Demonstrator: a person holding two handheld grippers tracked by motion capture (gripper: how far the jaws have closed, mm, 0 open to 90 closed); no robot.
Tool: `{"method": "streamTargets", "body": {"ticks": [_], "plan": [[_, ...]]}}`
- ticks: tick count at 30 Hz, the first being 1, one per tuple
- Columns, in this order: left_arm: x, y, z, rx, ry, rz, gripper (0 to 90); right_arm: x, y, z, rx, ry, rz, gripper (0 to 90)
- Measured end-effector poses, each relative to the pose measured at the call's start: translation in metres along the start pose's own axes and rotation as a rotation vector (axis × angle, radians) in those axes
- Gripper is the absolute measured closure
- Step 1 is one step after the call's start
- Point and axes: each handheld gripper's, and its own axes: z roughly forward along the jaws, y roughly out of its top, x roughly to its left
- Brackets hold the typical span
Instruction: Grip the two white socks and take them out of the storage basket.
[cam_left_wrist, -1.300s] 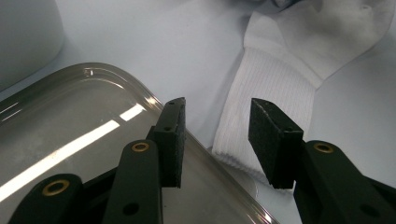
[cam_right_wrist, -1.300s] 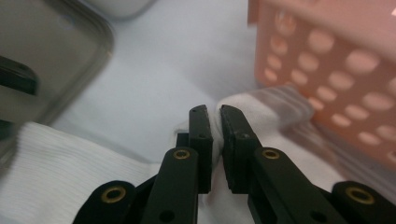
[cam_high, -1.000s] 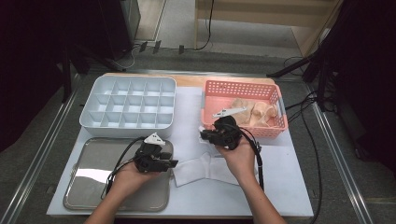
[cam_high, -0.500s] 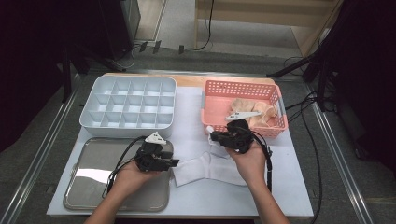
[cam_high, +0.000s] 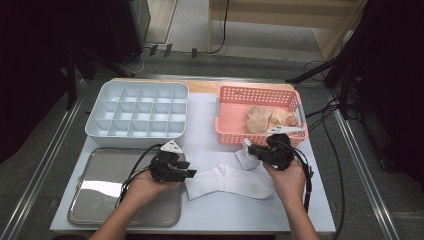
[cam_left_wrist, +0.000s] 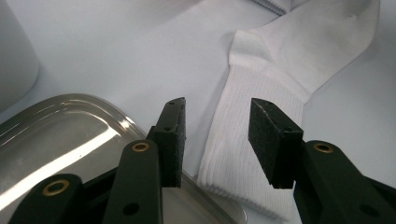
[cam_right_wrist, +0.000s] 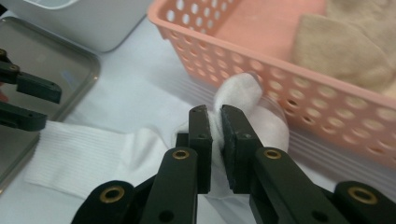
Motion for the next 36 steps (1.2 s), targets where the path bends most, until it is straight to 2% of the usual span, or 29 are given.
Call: {"method": "streamTargets", "body": {"ticks": [10, 15, 21, 27, 36], "plan": [[-0.002, 0.005, 0.004, 0.006, -0.009, 0.018, 57.8, -0.03, -0.024, -0.013, 0.034, -0.061, 0.077, 82.8], [-0.001, 0.007, 0.005, 0.006, -0.009, 0.022, 57.8, -0.036, -0.03, -0.018, 0.027, -0.07, 0.104, 79.4], [-0.001, 0.008, 0.005, 0.002, -0.011, 0.025, 57.8, -0.032, -0.031, -0.028, 0.013, -0.09, 0.096, 73.8], [-0.001, 0.009, 0.005, -0.001, -0.012, 0.024, 57.8, -0.022, -0.025, -0.044, -0.068, -0.11, 0.07, 71.6], [0.0, 0.009, 0.004, 0.003, -0.01, 0.028, 57.8, -0.02, -0.027, -0.029, -0.032, -0.101, 0.062, 70.0]]}}
